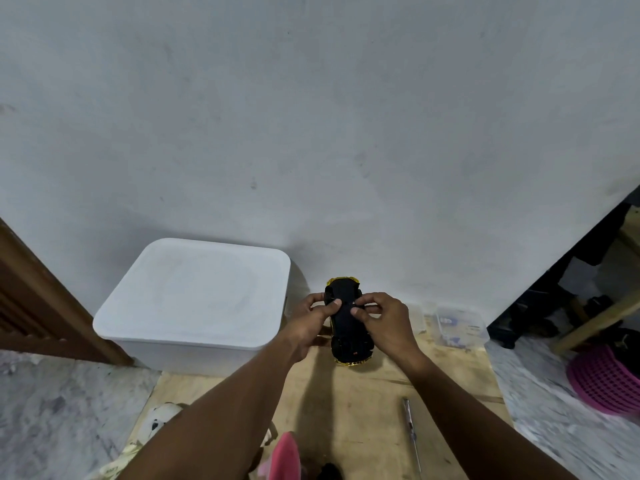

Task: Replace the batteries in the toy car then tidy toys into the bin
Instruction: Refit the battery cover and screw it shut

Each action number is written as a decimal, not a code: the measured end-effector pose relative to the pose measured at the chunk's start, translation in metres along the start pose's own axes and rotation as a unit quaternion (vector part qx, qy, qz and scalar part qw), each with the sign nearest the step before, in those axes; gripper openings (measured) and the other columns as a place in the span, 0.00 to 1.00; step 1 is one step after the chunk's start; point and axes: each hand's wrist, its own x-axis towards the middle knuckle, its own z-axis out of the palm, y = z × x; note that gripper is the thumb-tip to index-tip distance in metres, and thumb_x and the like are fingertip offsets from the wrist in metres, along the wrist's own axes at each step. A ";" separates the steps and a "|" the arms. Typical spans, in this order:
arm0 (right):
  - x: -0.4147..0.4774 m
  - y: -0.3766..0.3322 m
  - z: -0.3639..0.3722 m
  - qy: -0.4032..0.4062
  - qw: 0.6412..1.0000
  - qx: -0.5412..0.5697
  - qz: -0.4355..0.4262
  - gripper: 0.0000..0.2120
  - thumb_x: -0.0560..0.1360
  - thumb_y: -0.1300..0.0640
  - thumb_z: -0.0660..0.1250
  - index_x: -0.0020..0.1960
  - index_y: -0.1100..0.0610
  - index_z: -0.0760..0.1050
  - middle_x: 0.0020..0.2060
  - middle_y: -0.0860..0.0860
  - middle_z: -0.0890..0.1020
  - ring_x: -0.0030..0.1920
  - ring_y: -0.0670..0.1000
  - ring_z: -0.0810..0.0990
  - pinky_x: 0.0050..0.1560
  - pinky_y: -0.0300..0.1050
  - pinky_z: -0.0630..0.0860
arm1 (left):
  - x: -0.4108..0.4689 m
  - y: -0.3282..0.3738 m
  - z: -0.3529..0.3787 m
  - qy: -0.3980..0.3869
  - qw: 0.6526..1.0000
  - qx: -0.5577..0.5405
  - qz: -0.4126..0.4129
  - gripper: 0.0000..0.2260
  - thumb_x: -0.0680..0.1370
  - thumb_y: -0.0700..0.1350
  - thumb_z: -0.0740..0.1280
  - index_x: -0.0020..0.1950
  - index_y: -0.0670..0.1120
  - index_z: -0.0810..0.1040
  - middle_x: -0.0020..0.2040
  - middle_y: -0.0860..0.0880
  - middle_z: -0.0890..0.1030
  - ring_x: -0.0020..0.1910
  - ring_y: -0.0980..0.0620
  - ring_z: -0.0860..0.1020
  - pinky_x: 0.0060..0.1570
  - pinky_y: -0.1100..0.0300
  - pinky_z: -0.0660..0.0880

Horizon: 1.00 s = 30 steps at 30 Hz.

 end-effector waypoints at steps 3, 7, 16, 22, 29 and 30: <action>0.002 -0.001 -0.002 -0.011 1.000 0.007 -0.001 0.06 0.71 0.63 0.75 0.46 0.55 0.83 0.47 0.48 0.84 0.47 0.48 0.84 0.47 0.40 0.80 | -0.002 0.001 0.001 0.001 1.000 -0.002 0.001 0.13 0.78 0.51 0.71 0.60 0.51 0.77 0.54 0.44 0.84 0.42 0.42 0.84 0.36 0.53 0.79; 0.001 -0.004 -0.002 0.005 1.000 0.004 0.006 0.05 0.71 0.66 0.74 0.46 0.59 0.84 0.43 0.50 0.84 0.41 0.44 0.83 0.38 0.28 0.76 | -0.003 0.001 0.003 -0.003 1.000 -0.001 0.003 0.11 0.79 0.50 0.69 0.61 0.50 0.77 0.52 0.46 0.85 0.38 0.44 0.83 0.35 0.54 0.79; 0.000 -0.007 -0.006 0.034 0.999 0.001 0.033 0.11 0.67 0.62 0.78 0.45 0.53 0.80 0.42 0.49 0.82 0.39 0.50 0.83 0.38 0.40 0.80 | -0.004 0.000 0.007 -0.028 0.999 0.032 0.014 0.13 0.77 0.44 0.72 0.60 0.52 0.75 0.53 0.48 0.84 0.45 0.42 0.83 0.48 0.44 0.81; 0.003 -0.006 -0.005 0.039 0.998 0.000 0.048 0.07 0.68 0.58 0.77 0.41 0.52 0.79 0.39 0.50 0.83 0.41 0.53 0.84 0.40 0.54 0.84 | -0.003 0.001 0.011 -0.021 0.997 0.064 0.025 0.14 0.78 0.44 0.72 0.61 0.51 0.74 0.52 0.49 0.84 0.49 0.41 0.84 0.47 0.44 0.81; 0.004 -0.004 -0.009 0.000 0.999 0.005 0.045 0.05 0.70 0.61 0.75 0.42 0.54 0.81 0.43 0.53 0.81 0.40 0.55 0.84 0.37 0.53 0.84 | -0.005 0.000 0.013 -0.018 0.997 0.066 0.025 0.12 0.78 0.43 0.71 0.60 0.51 0.73 0.54 0.47 0.83 0.52 0.39 0.83 0.45 0.45 0.82; 0.004 -0.004 -0.009 -0.006 0.999 -0.022 0.026 0.04 0.71 0.61 0.75 0.42 0.53 0.82 0.44 0.52 0.81 0.37 0.52 0.84 0.38 0.48 0.84 | -0.004 0.000 0.013 -0.016 0.997 0.065 0.023 0.12 0.78 0.44 0.71 0.60 0.51 0.74 0.54 0.48 0.83 0.50 0.40 0.83 0.45 0.45 0.82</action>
